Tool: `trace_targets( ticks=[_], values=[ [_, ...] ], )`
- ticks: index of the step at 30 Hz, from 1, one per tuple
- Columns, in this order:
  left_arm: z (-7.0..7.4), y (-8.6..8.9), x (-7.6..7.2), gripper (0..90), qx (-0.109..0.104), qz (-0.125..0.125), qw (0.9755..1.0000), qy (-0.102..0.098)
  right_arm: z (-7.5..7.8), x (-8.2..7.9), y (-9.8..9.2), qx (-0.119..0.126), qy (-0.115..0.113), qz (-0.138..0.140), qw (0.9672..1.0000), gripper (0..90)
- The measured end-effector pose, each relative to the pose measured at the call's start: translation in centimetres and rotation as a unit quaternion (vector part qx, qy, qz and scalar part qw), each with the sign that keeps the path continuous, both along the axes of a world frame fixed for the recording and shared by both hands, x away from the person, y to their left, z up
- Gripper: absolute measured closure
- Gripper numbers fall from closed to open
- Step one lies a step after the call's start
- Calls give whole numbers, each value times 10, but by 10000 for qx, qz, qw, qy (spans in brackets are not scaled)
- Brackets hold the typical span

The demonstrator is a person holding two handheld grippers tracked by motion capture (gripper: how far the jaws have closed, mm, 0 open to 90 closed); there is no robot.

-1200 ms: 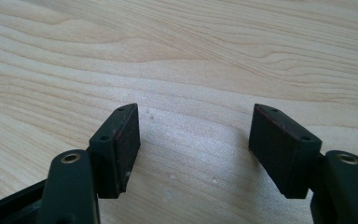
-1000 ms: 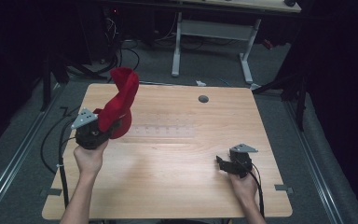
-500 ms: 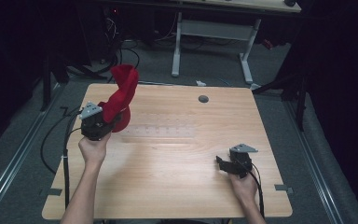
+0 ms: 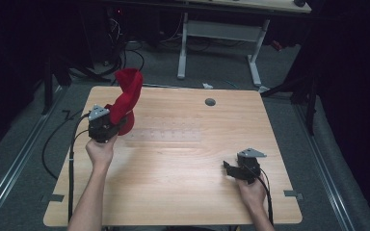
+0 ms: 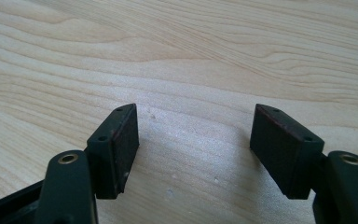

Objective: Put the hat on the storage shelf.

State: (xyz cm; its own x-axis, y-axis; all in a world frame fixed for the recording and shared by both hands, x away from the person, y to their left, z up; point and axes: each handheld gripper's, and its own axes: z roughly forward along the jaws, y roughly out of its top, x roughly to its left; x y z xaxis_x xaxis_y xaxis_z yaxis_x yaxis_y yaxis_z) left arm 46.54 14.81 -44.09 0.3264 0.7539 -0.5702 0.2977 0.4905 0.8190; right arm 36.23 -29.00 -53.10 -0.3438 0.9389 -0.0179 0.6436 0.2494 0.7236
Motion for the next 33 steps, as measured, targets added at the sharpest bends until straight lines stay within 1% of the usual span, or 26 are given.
trace_targets(
  ticks=[5,7,9,11,12,16,23,25,27,29,31,33],
  values=[
    [-5,0,2,851,28,83,10000,32,0,0,0,0,0,1,10000,327],
    [-6,2,3,850,-41,83,9999,59,0,0,0,2,4,1,10000,327],
    [-7,1,3,851,-66,95,9999,57,0,0,0,2,2,-4,10000,327],
    [-7,0,3,850,-73,81,9999,60,0,0,0,3,3,-4,10000,327],
    [-8,-1,4,850,-41,74,9999,73,0,0,0,3,3,-4,10000,327],
    [-14,-3,5,848,-1,70,9998,163,0,0,0,1,5,1,10000,326],
    [-27,-3,7,845,-59,57,9993,363,0,0,0,2,6,1,10000,326],
    [-31,-3,6,843,-30,30,9993,368,0,0,0,1,6,2,10000,326],
    [-32,-3,4,834,-48,-5,9993,361,0,0,0,3,6,1,10000,326],
    [-32,-3,3,817,-49,-48,9992,390,0,0,0,2,6,1,10000,326],
    [-32,-4,2,760,45,-38,9993,379,0,0,0,2,6,1,10000,326],
    [-32,-4,0,688,94,-44,9990,423,0,0,0,1,6,1,10000,326]
  ],
)
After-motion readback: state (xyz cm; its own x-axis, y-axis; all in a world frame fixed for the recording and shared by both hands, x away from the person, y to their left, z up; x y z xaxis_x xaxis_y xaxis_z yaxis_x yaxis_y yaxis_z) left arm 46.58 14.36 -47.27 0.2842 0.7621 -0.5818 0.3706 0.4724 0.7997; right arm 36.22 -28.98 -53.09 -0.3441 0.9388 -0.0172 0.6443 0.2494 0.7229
